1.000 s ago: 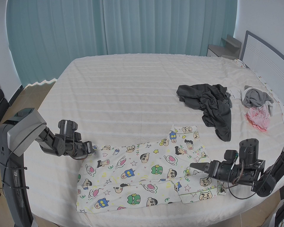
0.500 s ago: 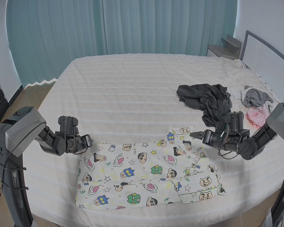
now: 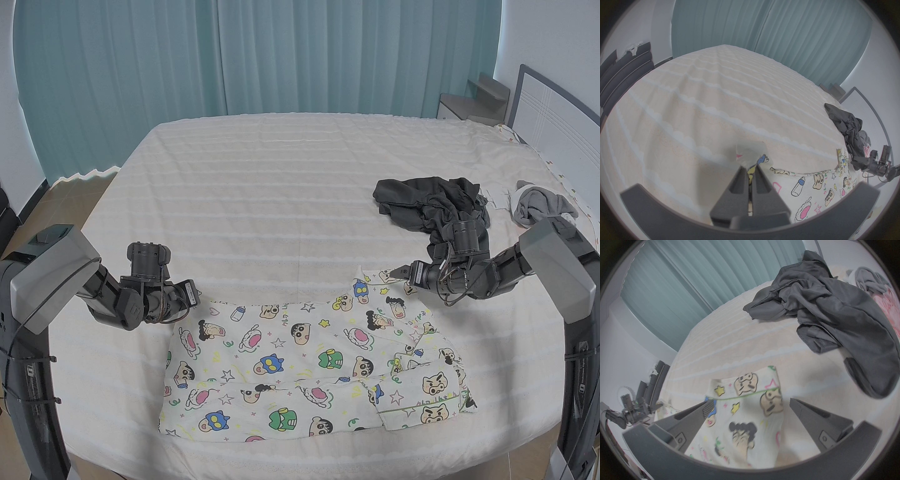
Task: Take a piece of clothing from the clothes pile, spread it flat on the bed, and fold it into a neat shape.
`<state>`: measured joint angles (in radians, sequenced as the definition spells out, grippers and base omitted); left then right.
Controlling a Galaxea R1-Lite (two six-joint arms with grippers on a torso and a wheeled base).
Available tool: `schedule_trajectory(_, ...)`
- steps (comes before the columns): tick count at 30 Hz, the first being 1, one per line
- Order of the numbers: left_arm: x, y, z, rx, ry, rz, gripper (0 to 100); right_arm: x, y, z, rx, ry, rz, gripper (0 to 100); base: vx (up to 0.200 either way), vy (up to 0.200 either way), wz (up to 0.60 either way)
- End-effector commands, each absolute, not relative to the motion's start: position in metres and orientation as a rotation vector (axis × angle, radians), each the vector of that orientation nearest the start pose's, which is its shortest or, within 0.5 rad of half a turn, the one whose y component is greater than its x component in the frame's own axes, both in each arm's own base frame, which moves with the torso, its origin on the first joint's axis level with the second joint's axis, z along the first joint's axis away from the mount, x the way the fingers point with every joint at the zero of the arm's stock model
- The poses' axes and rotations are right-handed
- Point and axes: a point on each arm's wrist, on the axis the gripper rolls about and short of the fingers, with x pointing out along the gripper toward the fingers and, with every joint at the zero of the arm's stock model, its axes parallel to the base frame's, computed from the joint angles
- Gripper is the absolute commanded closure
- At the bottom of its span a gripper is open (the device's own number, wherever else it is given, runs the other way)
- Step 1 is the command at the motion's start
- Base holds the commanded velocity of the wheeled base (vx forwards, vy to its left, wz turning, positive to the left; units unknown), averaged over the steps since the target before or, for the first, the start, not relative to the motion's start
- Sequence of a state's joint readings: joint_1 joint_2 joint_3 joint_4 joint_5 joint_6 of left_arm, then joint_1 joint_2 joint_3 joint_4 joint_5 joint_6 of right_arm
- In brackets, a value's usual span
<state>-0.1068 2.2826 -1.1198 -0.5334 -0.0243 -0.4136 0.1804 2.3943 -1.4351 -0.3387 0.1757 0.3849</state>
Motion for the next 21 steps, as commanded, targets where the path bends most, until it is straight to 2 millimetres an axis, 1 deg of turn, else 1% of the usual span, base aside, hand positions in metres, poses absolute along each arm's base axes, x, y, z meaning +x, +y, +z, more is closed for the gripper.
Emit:
schedule_trajectory(1,0.411,-0.05,0.041,-0.372,0.641,-0.006,100,0.485,0.09,-0.001,0.301,0.726,0.182,0,0.0,0.0,0.0)
schedule_trajectory(5,0.41,-0.052,0.042,-0.372,0.641,-0.012,100,0.494,0.095,-0.001,0.301,0.703,0.193,0,0.0,0.0,0.0)
schedule_trajectory(9,0.408,-0.052,0.041,-0.37,0.647,-0.011,100,0.496,0.099,0.001,0.298,0.692,0.204,0,0.0,0.0,0.0)
schedule_trajectory(10,0.408,-0.052,0.041,-0.372,0.647,-0.01,100,0.496,0.1,0.002,0.299,0.689,0.209,100,0.0,0.0,0.0)
schedule_trajectory(16,0.408,-0.052,0.042,-0.372,0.644,-0.01,100,0.503,0.097,0.005,0.311,0.656,0.204,100,0.0,0.0,0.0)
schedule_trajectory(21,0.408,-0.052,0.045,-0.372,0.639,-0.011,100,0.508,0.096,0.014,0.319,0.604,0.204,100,0.0,0.0,0.0)
